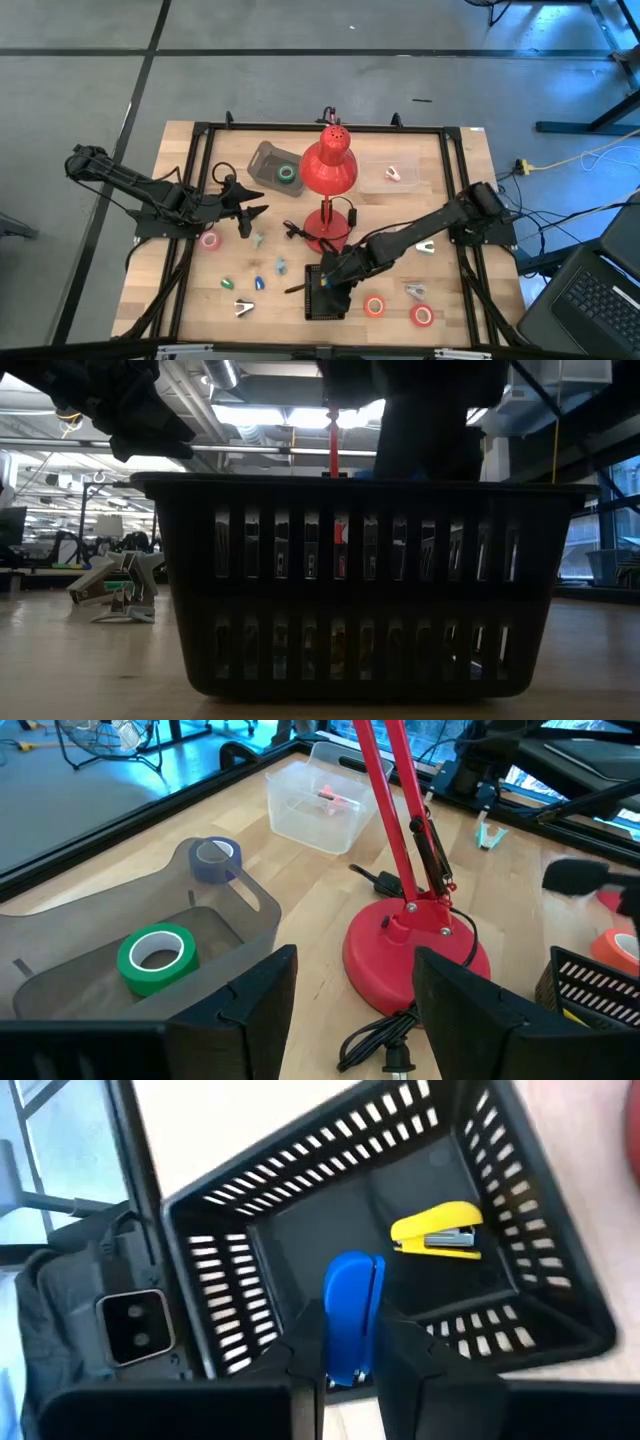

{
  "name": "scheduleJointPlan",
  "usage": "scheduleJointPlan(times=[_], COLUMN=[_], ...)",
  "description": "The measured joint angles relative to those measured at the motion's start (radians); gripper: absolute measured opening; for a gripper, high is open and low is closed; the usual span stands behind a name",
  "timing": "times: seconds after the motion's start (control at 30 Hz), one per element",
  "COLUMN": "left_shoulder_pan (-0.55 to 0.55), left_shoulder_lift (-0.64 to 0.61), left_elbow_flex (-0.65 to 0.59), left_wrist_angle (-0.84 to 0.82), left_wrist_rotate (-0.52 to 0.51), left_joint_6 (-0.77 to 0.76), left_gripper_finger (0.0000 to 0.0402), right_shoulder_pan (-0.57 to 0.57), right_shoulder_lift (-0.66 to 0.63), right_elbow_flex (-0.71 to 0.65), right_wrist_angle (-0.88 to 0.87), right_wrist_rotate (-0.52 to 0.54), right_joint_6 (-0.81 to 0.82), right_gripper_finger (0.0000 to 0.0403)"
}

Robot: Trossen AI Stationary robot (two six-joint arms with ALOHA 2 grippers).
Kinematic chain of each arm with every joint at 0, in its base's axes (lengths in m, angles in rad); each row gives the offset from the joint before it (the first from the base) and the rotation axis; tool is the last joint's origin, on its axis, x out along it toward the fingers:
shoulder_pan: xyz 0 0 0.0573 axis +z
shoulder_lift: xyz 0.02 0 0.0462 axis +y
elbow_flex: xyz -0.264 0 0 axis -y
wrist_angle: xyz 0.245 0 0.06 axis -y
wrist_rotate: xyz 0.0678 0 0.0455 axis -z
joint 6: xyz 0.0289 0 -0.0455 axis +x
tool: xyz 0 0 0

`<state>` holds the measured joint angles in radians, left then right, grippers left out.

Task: Pick and place Stapler, Stapler remover, tape
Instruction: Put the right blue stapler into the bin

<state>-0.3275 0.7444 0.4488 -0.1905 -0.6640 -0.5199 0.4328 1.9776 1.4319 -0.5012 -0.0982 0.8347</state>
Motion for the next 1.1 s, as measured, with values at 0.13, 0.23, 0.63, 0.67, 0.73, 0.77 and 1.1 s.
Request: scheduleJointPlan(times=[0.13,0.23,0.63,0.67,0.73,0.77,1.1], left_shoulder_pan=[0.000,0.000,0.000,0.000,0.000,0.000,0.000], left_shoulder_lift=[0.000,0.000,0.000,0.000,0.000,0.000,0.000], left_elbow_flex=[0.000,0.000,0.000,0.000,0.000,0.000,0.000], left_wrist_angle=[0.000,0.000,0.000,0.000,0.000,0.000,0.000], left_wrist_rotate=[0.000,0.000,0.001,0.001,0.001,0.001,0.001], left_joint_6=[0.000,0.000,0.000,0.000,0.000,0.000,0.001], left_gripper_finger=[0.0189,0.0191,0.0191,0.0191,0.0190,0.0190,0.0190], right_shoulder_pan=[0.000,0.000,0.002,0.002,0.002,0.002,0.002], right_shoulder_lift=[0.032,0.041,0.049,0.051,0.051,0.051,0.051], right_elbow_flex=[0.000,0.000,-0.001,-0.001,-0.001,-0.001,-0.001], right_wrist_angle=[0.022,0.030,0.038,0.038,0.037,0.038,0.041], right_wrist_rotate=[-0.008,-0.007,-0.010,-0.013,-0.015,-0.017,-0.027], right_joint_6=[0.039,0.048,0.081,0.081,0.080,0.079,0.077], right_gripper_finger=[0.0051,0.0051,0.0051,0.0051,0.0058,0.0070,0.0218])
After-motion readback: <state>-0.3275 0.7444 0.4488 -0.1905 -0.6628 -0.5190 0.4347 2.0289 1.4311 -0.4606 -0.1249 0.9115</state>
